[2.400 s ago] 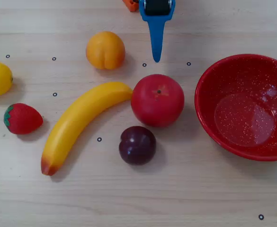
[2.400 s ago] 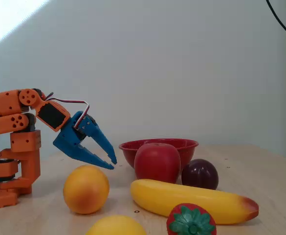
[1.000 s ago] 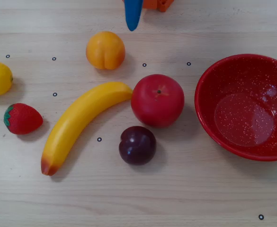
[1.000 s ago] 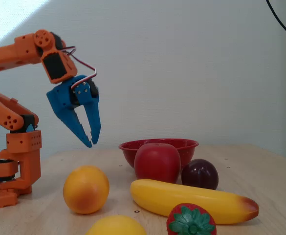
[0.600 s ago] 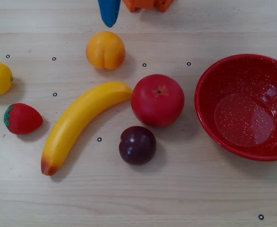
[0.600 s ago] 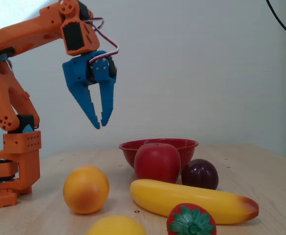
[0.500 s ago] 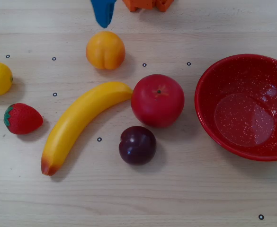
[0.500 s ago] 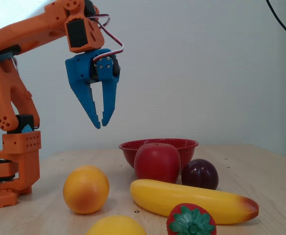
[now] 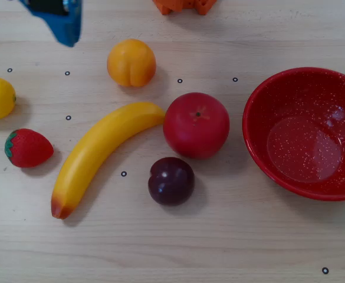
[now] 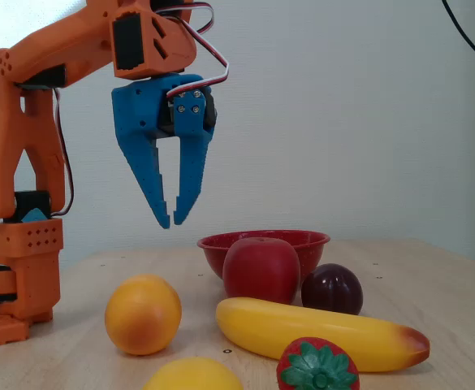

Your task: Put the lemon in the red bowl.

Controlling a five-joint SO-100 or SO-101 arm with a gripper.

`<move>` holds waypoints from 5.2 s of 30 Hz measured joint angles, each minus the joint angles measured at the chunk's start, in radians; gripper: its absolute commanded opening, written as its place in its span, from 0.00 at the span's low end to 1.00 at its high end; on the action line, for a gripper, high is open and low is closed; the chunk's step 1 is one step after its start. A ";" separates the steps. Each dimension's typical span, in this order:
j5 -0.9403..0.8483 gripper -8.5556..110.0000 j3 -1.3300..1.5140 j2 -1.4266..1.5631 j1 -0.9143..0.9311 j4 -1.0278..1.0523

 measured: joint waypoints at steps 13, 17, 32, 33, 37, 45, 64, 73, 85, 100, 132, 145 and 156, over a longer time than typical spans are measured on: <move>0.232 0.07 -0.288 -0.265 -0.227 0.031; 0.236 0.07 -0.376 -0.327 -0.238 0.031; 0.307 0.07 -0.698 -0.574 -0.327 0.044; 0.310 0.07 -0.716 -0.580 -0.328 0.048; 0.359 0.07 -0.741 -0.591 -0.345 0.055; 0.431 0.25 -0.758 -0.626 -0.362 0.055; 0.489 0.60 -0.758 -0.690 -0.426 0.054; 0.488 0.62 -0.752 -0.776 -0.425 -0.049; 0.439 0.62 -0.730 -0.844 -0.397 -0.112; 0.408 0.62 -0.732 -0.856 -0.356 -0.150; 0.414 0.61 -0.655 -0.879 -0.350 -0.256; 0.403 0.54 -0.655 -0.879 -0.350 -0.258; 0.403 0.48 -0.655 -0.879 -0.350 -0.258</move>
